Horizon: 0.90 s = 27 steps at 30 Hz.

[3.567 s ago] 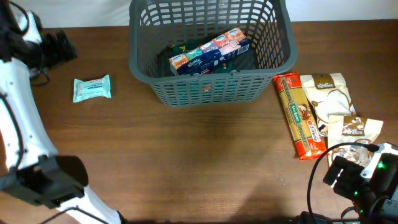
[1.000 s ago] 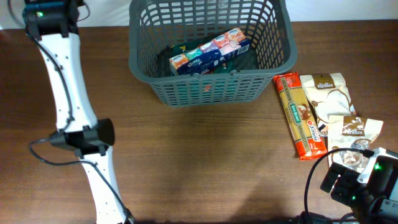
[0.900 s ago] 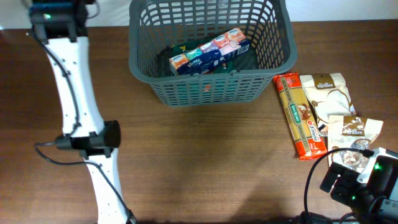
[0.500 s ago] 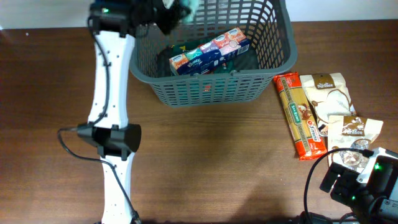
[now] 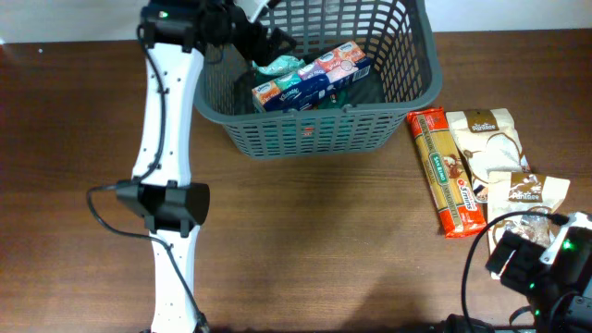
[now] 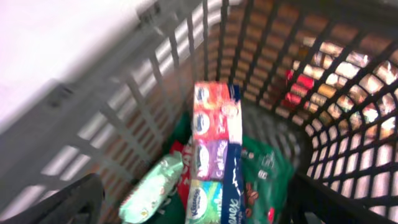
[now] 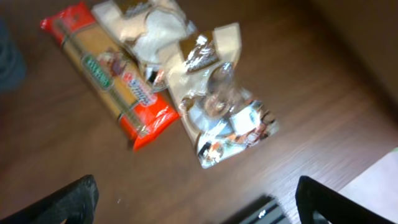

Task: Pack container
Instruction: 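Lift the wipes pack with the left gripper and release it into the basket, then withdraw the left gripper and move the right gripper toward the PanTree pouch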

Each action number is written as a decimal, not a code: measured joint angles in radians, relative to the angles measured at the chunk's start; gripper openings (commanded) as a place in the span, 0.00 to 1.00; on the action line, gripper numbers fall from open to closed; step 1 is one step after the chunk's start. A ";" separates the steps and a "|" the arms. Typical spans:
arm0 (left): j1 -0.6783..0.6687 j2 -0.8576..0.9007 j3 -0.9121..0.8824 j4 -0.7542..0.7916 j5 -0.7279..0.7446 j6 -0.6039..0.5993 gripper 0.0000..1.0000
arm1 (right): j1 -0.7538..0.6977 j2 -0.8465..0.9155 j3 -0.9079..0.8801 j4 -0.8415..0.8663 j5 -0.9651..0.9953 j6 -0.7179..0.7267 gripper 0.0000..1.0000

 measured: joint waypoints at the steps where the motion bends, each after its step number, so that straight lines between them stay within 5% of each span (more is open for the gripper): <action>1: 0.002 -0.018 0.033 -0.022 -0.016 -0.019 0.93 | 0.000 0.000 0.000 0.023 0.023 0.000 0.99; 6: 0.028 -0.170 0.124 -0.155 -0.151 -0.052 0.99 | 0.000 0.079 0.007 0.008 0.119 0.036 0.99; 12: 0.101 -0.443 0.167 -0.321 -0.324 -0.061 1.00 | -0.084 0.373 0.010 0.006 0.150 0.069 0.99; 20: 0.210 -0.600 0.168 -0.395 -0.378 -0.061 0.99 | -0.279 0.687 0.010 0.028 0.122 0.076 0.99; 27: 0.293 -0.696 0.149 -0.414 -0.388 -0.061 0.99 | -0.504 0.809 0.010 0.098 -0.088 0.019 0.99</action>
